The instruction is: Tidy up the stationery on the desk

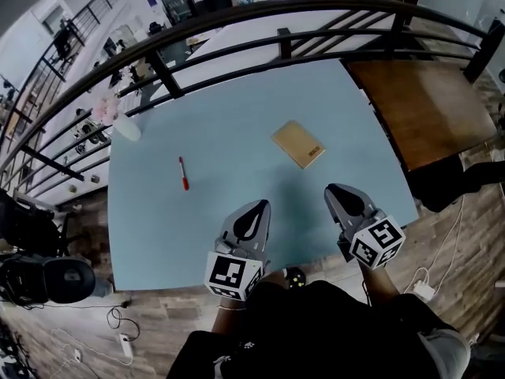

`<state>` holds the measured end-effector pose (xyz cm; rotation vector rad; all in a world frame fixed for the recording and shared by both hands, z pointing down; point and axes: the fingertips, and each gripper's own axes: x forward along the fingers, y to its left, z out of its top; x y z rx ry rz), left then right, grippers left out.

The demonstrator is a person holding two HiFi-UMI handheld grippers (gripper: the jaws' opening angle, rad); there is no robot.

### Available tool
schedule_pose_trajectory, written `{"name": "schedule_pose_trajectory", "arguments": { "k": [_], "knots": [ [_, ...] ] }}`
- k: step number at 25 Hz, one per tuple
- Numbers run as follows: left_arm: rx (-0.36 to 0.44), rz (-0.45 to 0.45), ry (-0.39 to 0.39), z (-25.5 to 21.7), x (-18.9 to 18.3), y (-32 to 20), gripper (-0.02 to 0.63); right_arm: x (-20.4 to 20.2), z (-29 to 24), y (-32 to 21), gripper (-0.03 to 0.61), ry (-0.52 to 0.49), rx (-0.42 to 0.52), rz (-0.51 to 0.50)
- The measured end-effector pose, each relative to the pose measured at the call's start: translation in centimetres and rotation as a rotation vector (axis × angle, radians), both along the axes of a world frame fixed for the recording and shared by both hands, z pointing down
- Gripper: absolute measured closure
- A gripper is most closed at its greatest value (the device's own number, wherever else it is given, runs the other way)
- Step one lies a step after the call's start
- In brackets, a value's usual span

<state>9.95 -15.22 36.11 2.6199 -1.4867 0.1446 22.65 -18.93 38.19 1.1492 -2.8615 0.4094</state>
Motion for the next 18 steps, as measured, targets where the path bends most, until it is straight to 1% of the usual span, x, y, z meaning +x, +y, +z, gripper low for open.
{"name": "schedule_pose_trajectory", "arguments": {
  "k": [6, 11, 14, 18],
  "knots": [
    [-0.031, -0.035, 0.0, 1.8, -2.0, -3.1, 0.612, -0.8, 2.0, -5.2, 0.552, 0.065, -0.003, 0.002],
    [-0.052, -0.067, 0.013, 2.8, -4.9, -5.2, 0.612, -2.6, 3.8, -10.1, 0.545, 0.169, 0.001, -0.008],
    [-0.053, -0.089, 0.028, 3.1, -6.0, -5.8, 0.612, -3.0, 5.9, -12.7, 0.538, 0.213, -0.017, -0.013],
    [-0.074, -0.14, 0.027, 4.0, -7.9, -6.5, 0.612, -3.3, 8.8, -15.7, 0.526, 0.286, -0.053, -0.006]
  ]
}}
